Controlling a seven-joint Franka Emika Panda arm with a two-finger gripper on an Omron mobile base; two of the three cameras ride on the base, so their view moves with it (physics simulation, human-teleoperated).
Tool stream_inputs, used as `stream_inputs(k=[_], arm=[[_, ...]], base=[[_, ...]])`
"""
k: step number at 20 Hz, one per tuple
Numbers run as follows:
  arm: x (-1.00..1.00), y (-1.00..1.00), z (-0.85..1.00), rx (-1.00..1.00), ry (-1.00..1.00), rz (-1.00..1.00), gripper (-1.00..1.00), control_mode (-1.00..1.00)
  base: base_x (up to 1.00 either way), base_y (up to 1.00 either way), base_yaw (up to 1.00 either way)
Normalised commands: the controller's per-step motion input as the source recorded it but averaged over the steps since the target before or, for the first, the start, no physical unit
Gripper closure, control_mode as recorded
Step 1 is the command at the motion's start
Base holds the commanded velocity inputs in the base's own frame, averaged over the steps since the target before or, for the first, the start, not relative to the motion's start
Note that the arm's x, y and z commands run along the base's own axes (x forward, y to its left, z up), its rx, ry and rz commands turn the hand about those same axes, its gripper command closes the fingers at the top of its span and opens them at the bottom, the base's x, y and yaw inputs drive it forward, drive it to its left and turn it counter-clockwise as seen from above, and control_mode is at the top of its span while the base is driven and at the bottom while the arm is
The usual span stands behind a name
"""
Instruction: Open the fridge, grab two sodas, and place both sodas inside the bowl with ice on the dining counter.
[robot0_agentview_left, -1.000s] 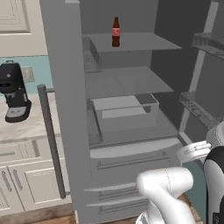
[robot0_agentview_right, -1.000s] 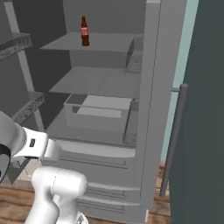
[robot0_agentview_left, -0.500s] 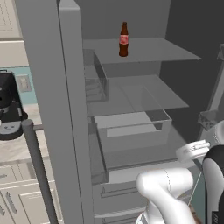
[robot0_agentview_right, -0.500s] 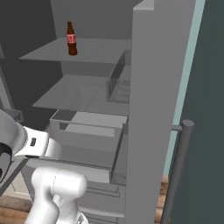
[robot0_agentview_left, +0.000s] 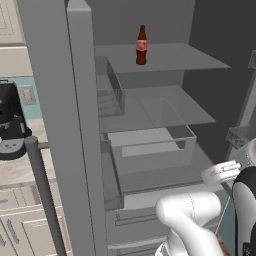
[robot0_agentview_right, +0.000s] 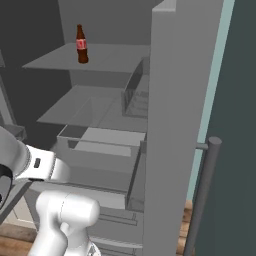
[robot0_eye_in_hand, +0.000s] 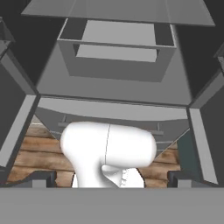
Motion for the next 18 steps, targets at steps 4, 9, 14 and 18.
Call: stream_inputs(k=[4,9,14,18], arm=[[0.72,-0.04,0.15,0.17,-0.04,0.03,-1.00,-1.00],[0.80,0.06,0.50,0.20,-0.17,0.02,-1.00,-1.00],[0.57,0.31,0.54,0.12,-0.19,0.00,-1.00,-1.00],[0.40,0.42,0.32,0.06,-0.17,-0.02,-1.00,-1.00]], base=[[0.25,-0.02,0.00],[0.00,0.00,0.00],[0.00,0.00,0.00],[0.00,0.00,0.00]])
